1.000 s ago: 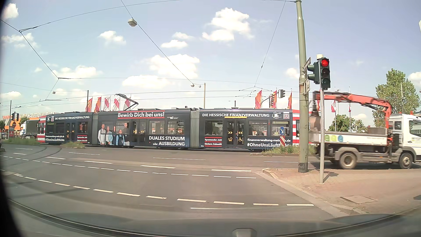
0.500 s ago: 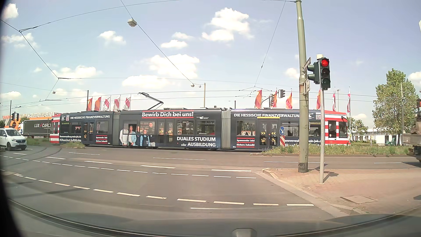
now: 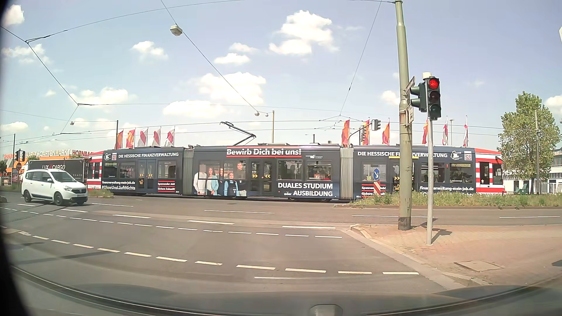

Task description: Follow the waypoints while adhering to traffic rules and regulations

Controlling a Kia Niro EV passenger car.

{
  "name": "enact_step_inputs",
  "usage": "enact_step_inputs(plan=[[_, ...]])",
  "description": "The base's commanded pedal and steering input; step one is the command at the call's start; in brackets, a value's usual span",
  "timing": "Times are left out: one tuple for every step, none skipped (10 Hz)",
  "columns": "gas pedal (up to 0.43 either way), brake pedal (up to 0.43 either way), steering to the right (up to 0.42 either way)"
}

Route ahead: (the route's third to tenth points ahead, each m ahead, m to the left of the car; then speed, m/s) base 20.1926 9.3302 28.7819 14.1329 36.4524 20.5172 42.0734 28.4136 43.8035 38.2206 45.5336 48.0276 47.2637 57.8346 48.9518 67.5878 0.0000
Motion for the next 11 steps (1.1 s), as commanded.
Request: enact_step_inputs(plan=[[0.0,0.348,-0.048],[0.0,0.348,-0.049],[0.0,0.348,-0.048],[0.0,0.348,-0.048],[0.0,0.348,-0.048],[0.0,0.348,-0.049],[0.0,0.348,-0.048],[0.0,0.348,-0.048],[0.0,0.348,-0.048],[0.0,0.348,-0.048],[0.0,0.348,-0.049]])
